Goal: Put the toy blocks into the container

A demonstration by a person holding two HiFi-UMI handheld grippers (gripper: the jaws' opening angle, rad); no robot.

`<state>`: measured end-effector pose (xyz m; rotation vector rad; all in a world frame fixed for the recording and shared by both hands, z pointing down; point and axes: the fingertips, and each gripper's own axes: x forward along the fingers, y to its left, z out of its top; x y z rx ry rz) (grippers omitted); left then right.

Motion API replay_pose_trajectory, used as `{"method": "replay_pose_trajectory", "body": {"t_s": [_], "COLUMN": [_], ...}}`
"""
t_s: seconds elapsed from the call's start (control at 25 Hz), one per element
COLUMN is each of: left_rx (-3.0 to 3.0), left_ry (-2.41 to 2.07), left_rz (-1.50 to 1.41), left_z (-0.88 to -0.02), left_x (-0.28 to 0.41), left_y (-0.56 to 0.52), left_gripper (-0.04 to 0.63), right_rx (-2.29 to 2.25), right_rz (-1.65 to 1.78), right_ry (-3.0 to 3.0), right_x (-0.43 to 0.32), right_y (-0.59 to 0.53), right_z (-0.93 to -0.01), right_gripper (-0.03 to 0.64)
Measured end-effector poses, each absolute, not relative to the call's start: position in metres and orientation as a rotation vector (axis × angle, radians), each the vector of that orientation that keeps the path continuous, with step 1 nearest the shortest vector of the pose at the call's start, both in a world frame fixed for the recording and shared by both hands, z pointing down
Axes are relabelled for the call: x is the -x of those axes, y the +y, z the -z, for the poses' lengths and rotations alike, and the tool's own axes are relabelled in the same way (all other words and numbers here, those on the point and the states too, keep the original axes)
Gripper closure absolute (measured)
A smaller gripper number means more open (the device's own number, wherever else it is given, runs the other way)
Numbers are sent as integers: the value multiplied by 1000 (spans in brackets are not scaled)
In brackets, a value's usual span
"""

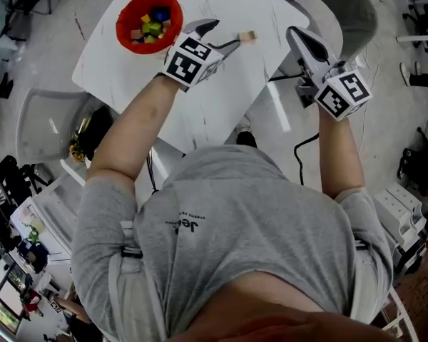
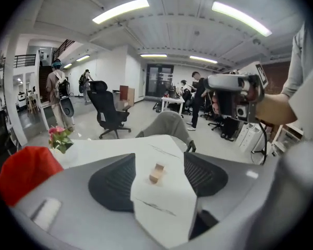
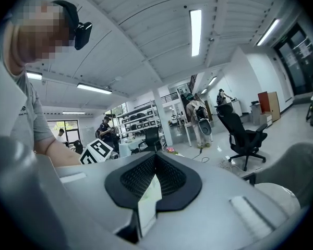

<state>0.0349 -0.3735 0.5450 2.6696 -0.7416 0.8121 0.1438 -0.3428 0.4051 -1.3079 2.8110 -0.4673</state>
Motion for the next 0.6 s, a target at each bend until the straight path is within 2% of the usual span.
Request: {"method": "replay_pose_trajectory", "body": {"t_s": [0.16, 0.4, 0.6], "left_rx": [-2658, -2606, -2585], "left_ry": [-679, -695, -686], "left_rz": [-929, -1158, -1217], "left_z": [-588, -653, -689], "left_x": [-70, -91, -103], "left_y": [-372, -386, -400], "left_gripper": [275, 276, 276], "right_rx": [1361, 1440, 1495], "right_rz": [500, 570, 595], "right_ry": [2783, 2743, 2707], "right_x": [-178, -223, -261], "right_y": [-338, -327, -320], "right_z": [-422, -444, -460], "right_gripper": [614, 614, 614]}}
